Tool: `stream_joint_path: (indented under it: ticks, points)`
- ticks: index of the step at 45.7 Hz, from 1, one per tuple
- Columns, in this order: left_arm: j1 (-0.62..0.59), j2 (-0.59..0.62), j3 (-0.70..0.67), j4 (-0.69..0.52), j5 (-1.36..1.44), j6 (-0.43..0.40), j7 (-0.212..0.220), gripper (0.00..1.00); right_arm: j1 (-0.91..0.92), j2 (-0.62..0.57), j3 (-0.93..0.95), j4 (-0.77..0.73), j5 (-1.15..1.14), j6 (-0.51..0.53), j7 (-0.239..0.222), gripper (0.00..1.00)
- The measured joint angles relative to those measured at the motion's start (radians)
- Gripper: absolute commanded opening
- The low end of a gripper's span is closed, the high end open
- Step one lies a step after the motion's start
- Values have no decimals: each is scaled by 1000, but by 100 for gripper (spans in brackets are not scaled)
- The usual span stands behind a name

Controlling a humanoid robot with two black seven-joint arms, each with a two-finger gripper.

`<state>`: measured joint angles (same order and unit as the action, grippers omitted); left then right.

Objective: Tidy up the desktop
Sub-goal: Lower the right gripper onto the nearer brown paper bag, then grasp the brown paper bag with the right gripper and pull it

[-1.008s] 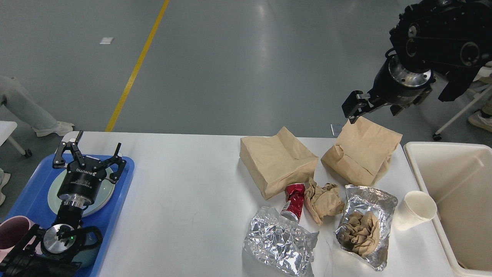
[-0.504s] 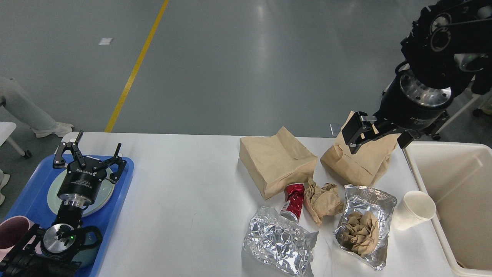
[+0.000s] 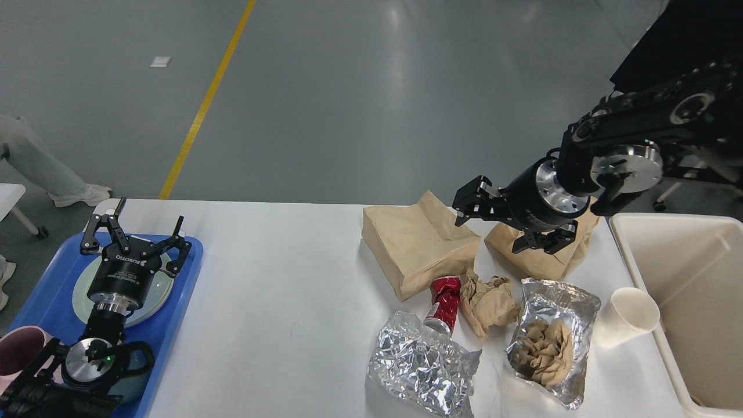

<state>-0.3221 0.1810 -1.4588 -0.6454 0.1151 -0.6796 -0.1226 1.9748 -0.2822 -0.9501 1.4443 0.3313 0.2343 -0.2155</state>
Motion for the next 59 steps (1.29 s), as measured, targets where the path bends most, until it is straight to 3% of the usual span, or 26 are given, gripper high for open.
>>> stream_joint_path:
  ticks: [14,33,52,59]
  points:
    - [0,0,0,0,0,0,0,96,-431,147,173,-432,43,-56,-25,100]
    - [-1,0,1,0,0,0,0,96,-708,321,218,-862,22,-54,-37,100]
    - [0,0,0,0,0,0,0,96,-797,406,227,-1031,-3,-68,-34,100]
    - [0,0,0,0,0,0,0,96,-804,418,251,-1043,-57,-133,-34,96]
